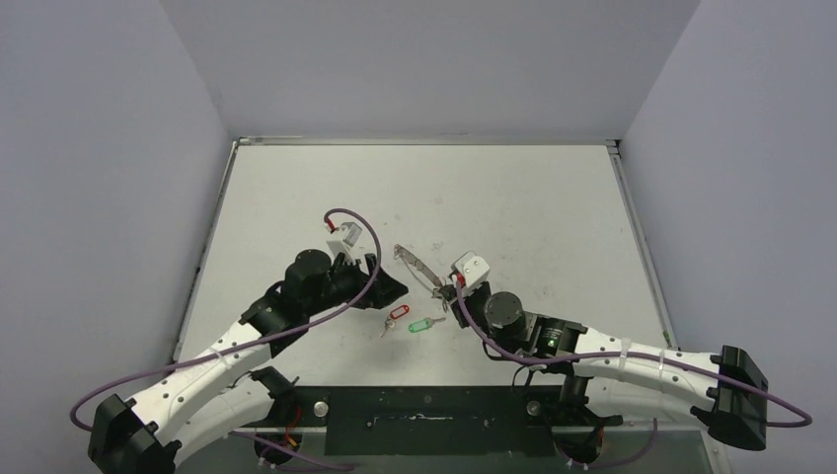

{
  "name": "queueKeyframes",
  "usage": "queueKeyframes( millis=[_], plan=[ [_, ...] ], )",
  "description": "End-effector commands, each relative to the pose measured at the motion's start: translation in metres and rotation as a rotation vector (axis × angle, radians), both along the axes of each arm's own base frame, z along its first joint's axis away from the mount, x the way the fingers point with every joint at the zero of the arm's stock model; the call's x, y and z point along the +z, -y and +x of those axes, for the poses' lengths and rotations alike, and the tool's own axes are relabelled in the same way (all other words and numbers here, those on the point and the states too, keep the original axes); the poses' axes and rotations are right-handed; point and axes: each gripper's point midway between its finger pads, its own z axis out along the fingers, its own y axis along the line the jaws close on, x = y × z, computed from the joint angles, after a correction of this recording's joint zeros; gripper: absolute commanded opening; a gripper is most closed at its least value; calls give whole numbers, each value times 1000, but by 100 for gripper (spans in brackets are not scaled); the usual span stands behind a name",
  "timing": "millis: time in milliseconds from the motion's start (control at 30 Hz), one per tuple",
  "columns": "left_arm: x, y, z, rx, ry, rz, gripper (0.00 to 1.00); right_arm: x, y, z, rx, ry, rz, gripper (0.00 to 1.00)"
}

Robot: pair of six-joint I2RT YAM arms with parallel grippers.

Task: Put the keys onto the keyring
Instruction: Adjust the keyring.

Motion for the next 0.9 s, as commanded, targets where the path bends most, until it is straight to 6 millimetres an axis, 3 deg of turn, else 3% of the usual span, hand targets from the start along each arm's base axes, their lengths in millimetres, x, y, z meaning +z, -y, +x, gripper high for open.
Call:
queueKeyframes(
  millis=[0,167,500,867],
  plan=[
    [69,18,17,41,164,-328,67,38,-9,3,-13,22,195,0],
    [76,26,24,61,153,-458,65,41,-10,1,-5,15,217,0],
    [77,43,35,48,93,-566,45,52,-15,1,9,9,275,0],
    [57,40,41,90,43,-529,52,57,-15,0,11,13,290,0]
  ],
)
